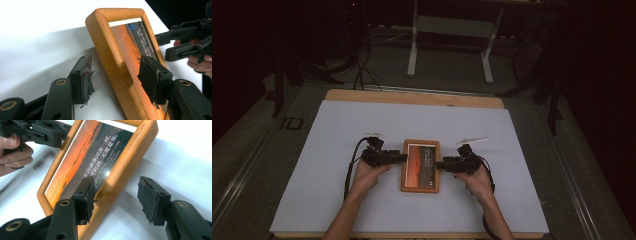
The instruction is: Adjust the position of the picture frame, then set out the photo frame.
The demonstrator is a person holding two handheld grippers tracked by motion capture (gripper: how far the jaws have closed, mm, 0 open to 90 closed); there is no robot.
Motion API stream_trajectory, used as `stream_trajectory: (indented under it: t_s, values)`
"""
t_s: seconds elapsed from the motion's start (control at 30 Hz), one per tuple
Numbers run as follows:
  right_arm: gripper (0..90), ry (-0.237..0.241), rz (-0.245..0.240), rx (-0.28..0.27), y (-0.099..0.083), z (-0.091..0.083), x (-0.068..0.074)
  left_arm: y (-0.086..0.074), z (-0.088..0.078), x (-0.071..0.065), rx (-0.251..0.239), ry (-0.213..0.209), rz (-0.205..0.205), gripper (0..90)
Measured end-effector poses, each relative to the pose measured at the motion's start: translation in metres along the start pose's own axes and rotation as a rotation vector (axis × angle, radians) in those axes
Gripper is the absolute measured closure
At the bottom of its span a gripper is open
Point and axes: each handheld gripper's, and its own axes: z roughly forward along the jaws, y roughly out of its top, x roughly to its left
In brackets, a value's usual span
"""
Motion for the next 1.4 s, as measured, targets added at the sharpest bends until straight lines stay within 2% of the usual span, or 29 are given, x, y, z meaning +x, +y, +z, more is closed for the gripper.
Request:
stream_trajectory:
  t_s: [0.13,0.27,0.33,0.47,0.63,0.8,0.9,0.97,1.07,1.17,1.2,1.33,1.4]
  values:
    - [45.2,-0.009,-0.021,-0.015,-0.001,-0.006,0.003,-0.002,-0.012,-0.008,-0.019,0.041,0.041,44.6]
    - [46.3,-0.029,-0.034,-0.026,-0.003,-0.012,0.006,-0.001,-0.024,-0.015,-0.061,0.082,0.073,45.0]
    - [47.1,-0.036,-0.039,-0.035,-0.003,-0.016,0.008,-0.003,-0.03,-0.021,-0.102,0.123,0.109,45.7]
    - [46.6,-0.038,-0.066,-0.061,-0.003,-0.022,0.014,-0.006,-0.038,-0.033,-0.153,0.174,0.174,46.0]
    - [41.7,-0.012,-0.067,-0.093,-0.003,-0.027,0.018,-0.008,-0.041,-0.044,-0.169,0.163,0.213,46.0]
    - [39.1,-0.001,-0.098,-0.103,-0.003,-0.029,0.024,-0.008,-0.043,-0.051,-0.18,0.17,0.227,46.3]
    - [37.2,-0.022,-0.127,-0.096,-0.001,-0.029,0.029,-0.007,-0.043,-0.056,-0.179,0.168,0.249,46.6]
    - [36.1,-0.027,-0.128,-0.095,-0.001,-0.029,0.03,-0.006,-0.043,-0.059,-0.179,0.172,0.259,46.6]
    - [27.4,-0.036,-0.151,-0.093,0.002,-0.031,0.036,-0.005,-0.044,-0.065,-0.18,0.17,0.28,46.6]
    - [28.7,-0.063,-0.178,-0.095,0.006,-0.031,0.041,-0.005,-0.044,-0.068,-0.17,0.167,0.288,46.8]
    - [30.1,-0.085,-0.186,-0.092,0.008,-0.031,0.043,-0.005,-0.044,-0.069,-0.169,0.164,0.288,47.4]
    - [41.5,-0.175,-0.233,-0.092,0.016,-0.03,0.05,-0.004,-0.045,-0.073,-0.17,0.164,0.301,47.4]
    - [48.2,-0.18,-0.244,-0.102,0.02,-0.031,0.05,-0.003,-0.046,-0.075,-0.176,0.162,0.306,47.4]
